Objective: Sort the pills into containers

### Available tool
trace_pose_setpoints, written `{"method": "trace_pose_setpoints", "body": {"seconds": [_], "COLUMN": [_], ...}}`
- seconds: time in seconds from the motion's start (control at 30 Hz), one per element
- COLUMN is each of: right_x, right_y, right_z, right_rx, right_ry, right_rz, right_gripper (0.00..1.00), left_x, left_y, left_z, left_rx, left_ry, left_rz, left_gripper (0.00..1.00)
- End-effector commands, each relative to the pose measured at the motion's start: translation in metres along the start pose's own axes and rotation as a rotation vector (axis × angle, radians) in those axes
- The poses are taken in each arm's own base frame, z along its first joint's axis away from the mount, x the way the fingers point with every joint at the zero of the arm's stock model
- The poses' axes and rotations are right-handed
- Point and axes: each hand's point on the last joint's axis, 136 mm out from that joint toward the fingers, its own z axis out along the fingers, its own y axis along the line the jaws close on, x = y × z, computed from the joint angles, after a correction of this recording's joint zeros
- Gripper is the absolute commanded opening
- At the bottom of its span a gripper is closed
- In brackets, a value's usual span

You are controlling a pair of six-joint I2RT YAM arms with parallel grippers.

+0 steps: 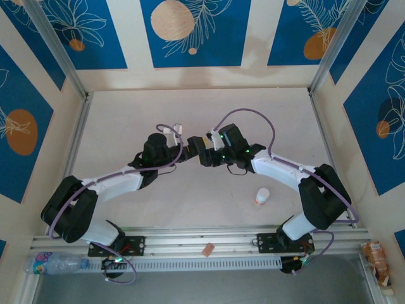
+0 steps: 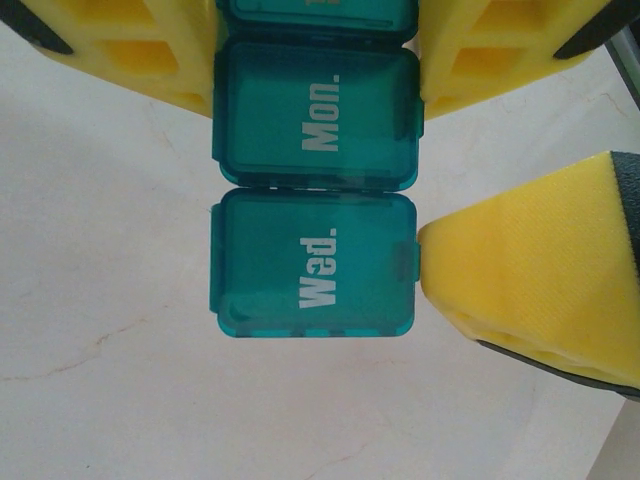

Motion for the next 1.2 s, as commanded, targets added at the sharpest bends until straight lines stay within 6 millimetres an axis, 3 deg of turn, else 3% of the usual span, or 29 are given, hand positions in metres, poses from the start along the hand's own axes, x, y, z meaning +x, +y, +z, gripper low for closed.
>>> {"method": "trace_pose_setpoints", "body": {"seconds": [0.0,0.27,0.43,0.63,1.17], "right_x": [0.001,0.004,0.005,-0.002,-0.023], "right_y": [0.014,0.008,0.003,0.002,0.017], "right_z": [-0.002,0.005,0.001,-0.006,-0.019], "right_rx": [-0.043,-0.023,-0.009,-0.012,-0.071], "right_ry": [-0.008,0.005,-0.001,-0.025,-0.086], "right_rz": [-0.014,-0.009,-0.001,0.008,0.037], "right_gripper": [0.27,0.26,0.26,0.26,0.26], "left_x": [-0.011,-0.025,-0.028,-0.013,-0.001], "left_y": [-0.030,-0.061,-0.035,-0.016,-0.008], "left_z": [0.007,0.008,-0.006,-0.009,-0.006], "left_rx": [0.081,0.149,0.019,-0.030,-0.011], "left_ry": [-0.028,-0.076,-0.136,-0.092,-0.078], "left_rz": [0.025,0.030,0.052,0.036,-0.006], "left_gripper": [1.00,1.00,1.00,1.00,1.00]}}
